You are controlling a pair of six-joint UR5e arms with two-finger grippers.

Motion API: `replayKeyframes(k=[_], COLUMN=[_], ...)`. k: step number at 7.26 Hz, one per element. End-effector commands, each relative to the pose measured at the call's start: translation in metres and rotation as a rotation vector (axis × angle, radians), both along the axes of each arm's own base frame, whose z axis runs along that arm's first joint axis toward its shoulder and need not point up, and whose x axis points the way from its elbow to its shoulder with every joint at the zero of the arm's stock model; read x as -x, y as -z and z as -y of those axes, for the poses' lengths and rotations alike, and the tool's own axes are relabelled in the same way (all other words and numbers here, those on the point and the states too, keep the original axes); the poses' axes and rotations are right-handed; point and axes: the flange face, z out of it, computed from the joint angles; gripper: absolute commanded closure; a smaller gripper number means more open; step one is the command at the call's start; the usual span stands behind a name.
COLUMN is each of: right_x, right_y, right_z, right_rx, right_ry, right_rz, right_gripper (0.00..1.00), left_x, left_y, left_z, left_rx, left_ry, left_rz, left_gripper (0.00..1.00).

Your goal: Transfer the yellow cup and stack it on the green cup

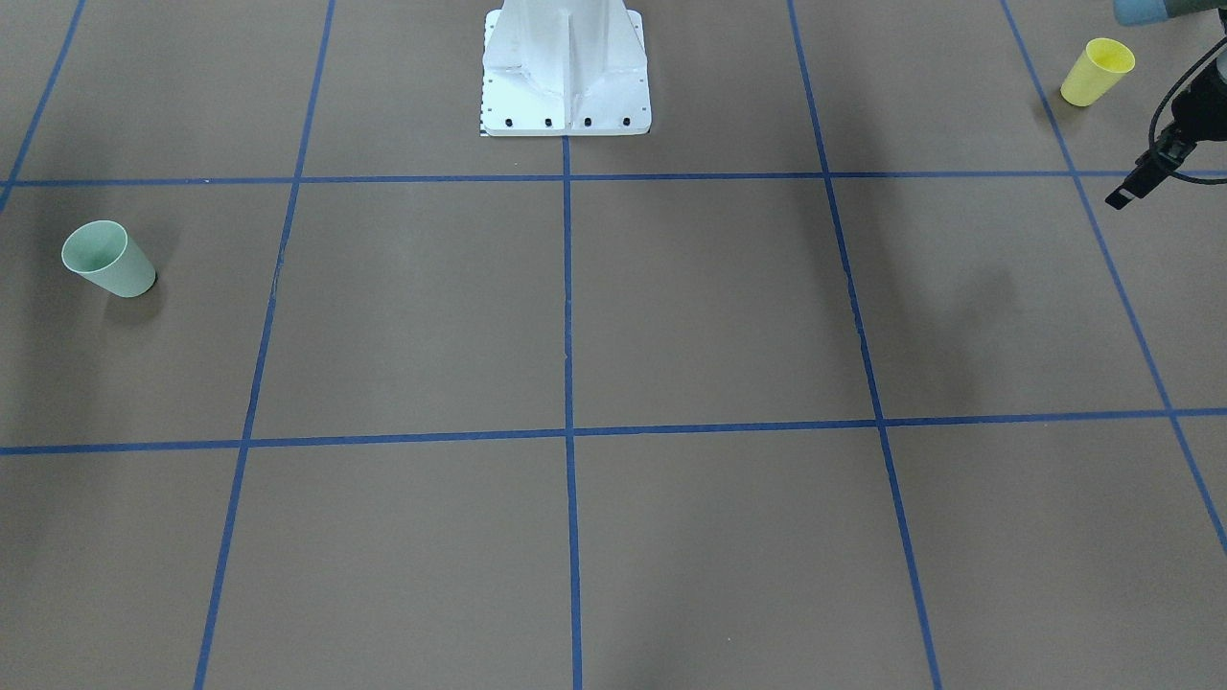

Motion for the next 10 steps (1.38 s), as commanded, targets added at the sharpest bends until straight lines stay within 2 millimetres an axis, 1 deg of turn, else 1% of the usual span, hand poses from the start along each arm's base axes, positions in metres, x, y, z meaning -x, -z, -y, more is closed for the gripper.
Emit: replayKeyframes(k=[1, 2, 3, 4, 5, 6, 7, 8, 9, 10], right_x=[0.001, 0.002, 0.002, 0.001, 0.003, 0.004, 0.01, 0.013, 0.013, 0.013], right_y=[0.003, 0.007, 0.015, 0.015, 0.02, 0.026, 0.028, 0.028, 0.032, 0.037], right_z=[0.0, 0.0, -0.001, -0.001, 0.0, -0.002, -0.002, -0.002, -0.003, -0.004], right_rx=[-0.005, -0.014, -0.029, -0.031, -0.043, -0.054, -0.058, -0.058, -0.066, -0.076], right_ry=[0.002, 0.003, 0.002, 0.001, 0.004, 0.005, 0.017, 0.023, 0.023, 0.024], right_rz=[-0.001, 0.0, -0.001, -0.006, -0.007, -0.009, -0.006, -0.008, -0.007, -0.004], right_gripper=[0.0, 0.0, 0.0, 0.0, 0.0, 0.0, 0.0, 0.0, 0.0, 0.0], left_x=[-0.052, -0.06, -0.079, -0.068, -0.054, -0.055, -0.067, -0.074, -0.086, -0.088], left_y=[-0.004, -0.016, -0.03, -0.047, -0.062, -0.074, -0.079, -0.072, -0.055, -0.054], left_z=[-0.015, -0.027, -0.042, -0.058, -0.071, -0.079, -0.086, -0.093, -0.102, -0.12], left_rx=[0.045, 0.079, 0.098, 0.13, 0.151, 0.196, 0.254, 0.308, 0.36, 0.439], left_ry=[0.064, 0.113, 0.163, 0.216, 0.268, 0.323, 0.373, 0.429, 0.455, 0.497], left_rz=[0.097, 0.166, 0.262, 0.34, 0.404, 0.494, 0.577, 0.644, 0.72, 0.865], left_gripper=[0.0, 0.0, 0.0, 0.0, 0.0, 0.0, 0.01, 0.01, 0.01, 0.02])
